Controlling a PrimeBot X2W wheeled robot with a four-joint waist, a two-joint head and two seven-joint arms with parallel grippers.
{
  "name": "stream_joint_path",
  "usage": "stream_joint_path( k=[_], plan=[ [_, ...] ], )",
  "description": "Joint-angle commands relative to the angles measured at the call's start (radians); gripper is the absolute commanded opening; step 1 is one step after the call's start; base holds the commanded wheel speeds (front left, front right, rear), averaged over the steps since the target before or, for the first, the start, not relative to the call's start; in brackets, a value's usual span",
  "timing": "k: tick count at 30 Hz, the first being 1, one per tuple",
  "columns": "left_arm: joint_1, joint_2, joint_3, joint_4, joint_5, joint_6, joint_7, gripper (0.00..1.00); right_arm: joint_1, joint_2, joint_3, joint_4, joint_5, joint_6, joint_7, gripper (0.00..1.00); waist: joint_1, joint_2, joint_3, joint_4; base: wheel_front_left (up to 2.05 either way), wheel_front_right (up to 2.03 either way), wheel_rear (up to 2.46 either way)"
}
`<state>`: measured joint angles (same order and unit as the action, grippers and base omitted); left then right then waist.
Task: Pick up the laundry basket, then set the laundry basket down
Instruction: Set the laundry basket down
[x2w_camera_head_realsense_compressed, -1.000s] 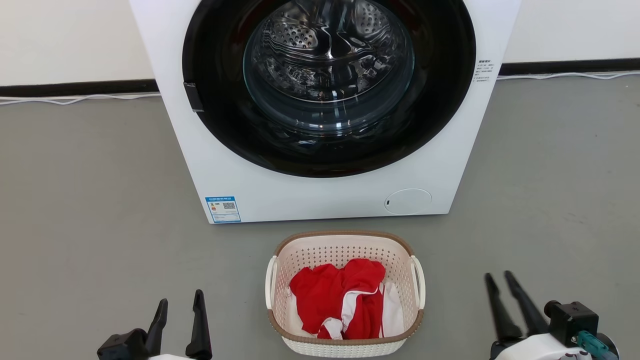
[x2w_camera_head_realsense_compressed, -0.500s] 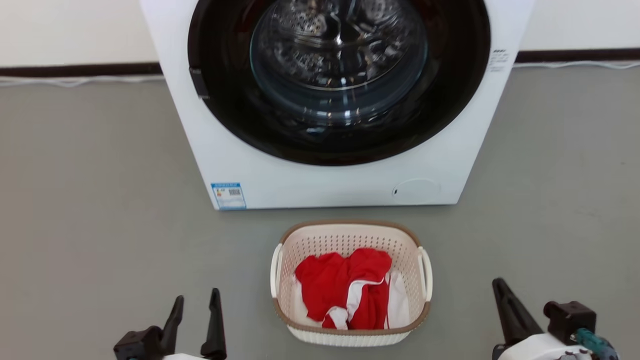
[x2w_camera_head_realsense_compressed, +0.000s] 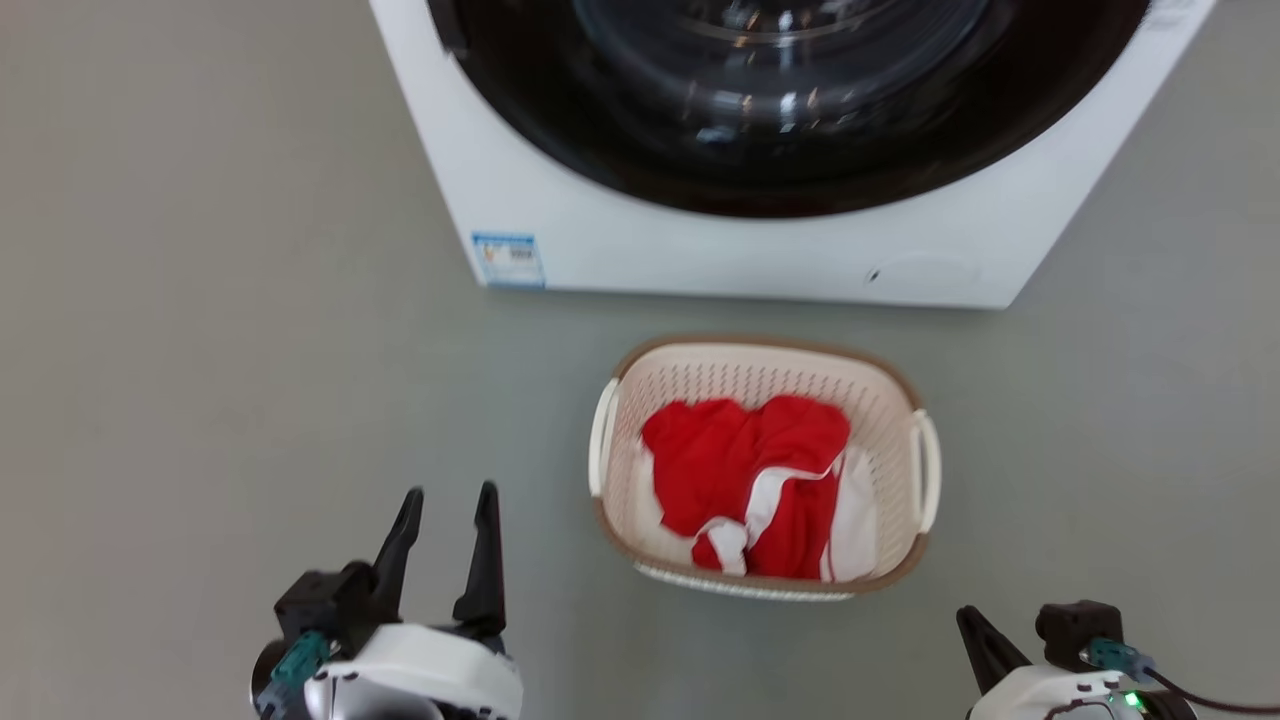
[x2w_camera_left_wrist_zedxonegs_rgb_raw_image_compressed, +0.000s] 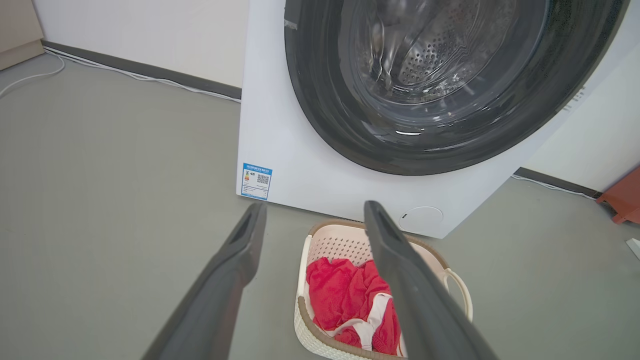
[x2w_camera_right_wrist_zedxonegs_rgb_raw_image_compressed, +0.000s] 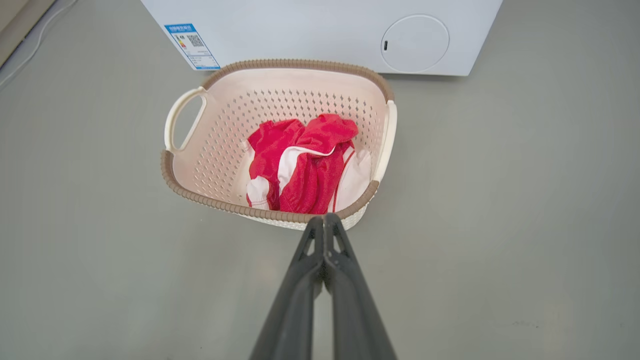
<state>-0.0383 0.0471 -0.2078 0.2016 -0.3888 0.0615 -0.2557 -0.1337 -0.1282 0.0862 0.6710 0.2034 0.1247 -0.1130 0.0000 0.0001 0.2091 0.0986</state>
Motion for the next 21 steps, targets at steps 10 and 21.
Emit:
stream_joint_path(
  k=[10, 21],
  plan=[
    [-0.123, 0.003, -0.03, -0.062, 0.014, 0.008, -0.006, 1.0, -0.185, 0.001, 0.089, 0.307, -0.038, 0.006, -0.011, 0.0, 0.0, -0.0001, 0.198, 0.093, 0.0, 0.0, 0.0],
    [-0.177, 0.003, -0.05, -0.107, 0.026, 0.016, -0.006, 1.0, -0.299, 0.006, 0.114, 0.487, -0.034, 0.006, -0.04, 0.0, 0.0, -0.0001, 0.317, 0.118, 0.0, 0.0, 0.0]
  ],
)
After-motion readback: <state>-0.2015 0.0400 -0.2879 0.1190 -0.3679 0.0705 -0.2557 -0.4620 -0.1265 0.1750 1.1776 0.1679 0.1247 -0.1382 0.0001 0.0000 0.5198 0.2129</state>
